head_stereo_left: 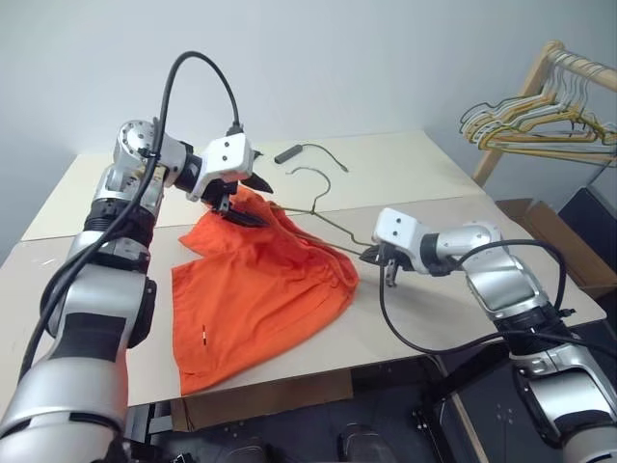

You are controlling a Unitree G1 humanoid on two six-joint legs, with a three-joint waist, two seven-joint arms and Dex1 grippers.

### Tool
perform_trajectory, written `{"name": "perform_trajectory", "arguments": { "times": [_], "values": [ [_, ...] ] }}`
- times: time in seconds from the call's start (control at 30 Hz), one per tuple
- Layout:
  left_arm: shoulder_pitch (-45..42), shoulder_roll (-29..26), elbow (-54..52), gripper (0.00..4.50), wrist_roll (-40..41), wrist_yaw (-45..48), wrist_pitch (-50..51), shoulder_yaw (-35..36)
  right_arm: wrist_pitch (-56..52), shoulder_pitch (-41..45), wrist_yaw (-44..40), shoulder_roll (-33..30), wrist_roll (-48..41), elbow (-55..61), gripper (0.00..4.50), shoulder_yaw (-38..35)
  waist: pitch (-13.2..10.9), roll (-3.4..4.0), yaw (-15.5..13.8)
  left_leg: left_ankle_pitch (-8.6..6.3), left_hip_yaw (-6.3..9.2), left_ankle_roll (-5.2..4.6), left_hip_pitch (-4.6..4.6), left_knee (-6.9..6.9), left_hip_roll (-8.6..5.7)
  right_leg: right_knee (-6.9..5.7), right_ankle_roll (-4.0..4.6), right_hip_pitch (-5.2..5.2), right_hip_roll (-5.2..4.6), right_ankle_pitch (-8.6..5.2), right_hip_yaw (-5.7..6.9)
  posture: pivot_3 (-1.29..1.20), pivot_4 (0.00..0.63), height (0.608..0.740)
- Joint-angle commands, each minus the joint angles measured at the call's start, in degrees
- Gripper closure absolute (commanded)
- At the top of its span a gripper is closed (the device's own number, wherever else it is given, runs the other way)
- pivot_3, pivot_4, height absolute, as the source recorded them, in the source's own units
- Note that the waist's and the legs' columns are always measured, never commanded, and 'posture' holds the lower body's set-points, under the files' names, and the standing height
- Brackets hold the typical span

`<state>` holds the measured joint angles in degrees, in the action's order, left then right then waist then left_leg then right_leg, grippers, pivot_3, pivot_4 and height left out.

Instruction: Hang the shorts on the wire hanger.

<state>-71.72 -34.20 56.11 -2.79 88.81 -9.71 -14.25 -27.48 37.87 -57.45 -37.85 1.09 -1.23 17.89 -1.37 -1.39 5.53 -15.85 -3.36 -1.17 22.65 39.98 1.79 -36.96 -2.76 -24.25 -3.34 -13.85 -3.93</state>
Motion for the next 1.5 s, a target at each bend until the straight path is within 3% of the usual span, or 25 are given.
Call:
{"name": "perform_trajectory", "arguments": {
  "times": [0.03,0.27,0.6,0.83,1.03,1.17,1.33,1.5],
  "values": [
    [-2.24,0.06,0.38,2.27,-0.54,1.81,-0.11,0.1,1.76,0.66,-0.71,-0.95,-0.25,3.37,4.5,-1.24,0.0,0.0,0.07,0.0,0.0,0.0,0.0,0.0,0.0,0.0,0.0,0.0,0.0,0.0,0.0,-0.07,0.0,0.74],
    [-1.32,1.37,2.32,4.46,-2.72,0.05,-1.2,-0.25,1.71,0.72,-0.67,-0.62,-0.95,4.16,4.5,-2.07,0.0,0.0,0.05,0.0,0.02,0.0,0.0,0.04,0.0,-0.04,0.0,0.01,0.0,0.0,0.0,-0.08,0.0,0.74],
    [-0.54,1.25,1.57,4.5,-4.3,-4.56,-3.76,0.29,1.17,0.95,-1.1,-0.77,-0.72,3.82,4.5,-1.86,0.0,0.0,0.03,0.0,0.03,0.0,-0.01,0.05,0.01,-0.06,0.0,0.01,0.0,0.0,0.0,-0.07,0.0,0.74],
    [-0.61,-0.56,0.15,4.5,-3.36,-3.5,-4.67,1.16,-0.24,1.07,0.29,-1.67,-0.12,1.21,2.28,-3.61,0.0,0.0,0.07,0.0,0.03,0.0,-0.01,0.05,0.01,-0.06,0.0,0.0,0.0,0.0,0.0,-0.07,0.0,0.74],
    [0.06,-2.15,0.04,4.5,-3.48,-4.22,-5.69,1.43,-0.48,-1.81,5.75,-3.87,-3.0,-1.0,0.11,-14.0,0.0,0.0,-0.22,0.0,0.03,0.0,0.0,0.05,-0.01,-0.05,0.0,0.02,-0.02,0.0,0.0,-0.07,0.0,0.74],
    [0.09,-2.46,0.2,4.5,-3.2,-4.44,-5.79,1.5,-2.56,-3.82,4.95,-5.37,-9.43,-3.39,0.05,-22.45,0.0,0.0,-0.29,0.0,0.02,0.0,0.0,0.06,-0.02,-0.04,0.0,0.04,-0.05,0.0,0.01,-0.08,0.0,0.74],
    [-0.73,-2.63,0.81,4.5,-2.97,-4.9,-5.73,1.89,-3.61,-12.28,2.24,-4.75,-14.51,0.38,0.05,-24.42,0.01,-0.02,0.0,0.0,0.04,-0.01,-0.04,0.03,0.02,-0.04,0.0,0.08,0.0,0.0,0.02,-0.08,0.0,0.74],
    [-0.73,-2.79,1.02,4.5,-3.28,-4.98,-6.0,1.96,-7.69,-19.19,6.18,5.44,-17.98,2.52,0.05,-20.49,0.03,-0.04,0.78,0.0,0.04,0.0,-0.23,0.03,0.03,-0.15,0.0,0.14,0.03,0.0,-0.14,-0.08,0.0,0.74]
  ]
}}
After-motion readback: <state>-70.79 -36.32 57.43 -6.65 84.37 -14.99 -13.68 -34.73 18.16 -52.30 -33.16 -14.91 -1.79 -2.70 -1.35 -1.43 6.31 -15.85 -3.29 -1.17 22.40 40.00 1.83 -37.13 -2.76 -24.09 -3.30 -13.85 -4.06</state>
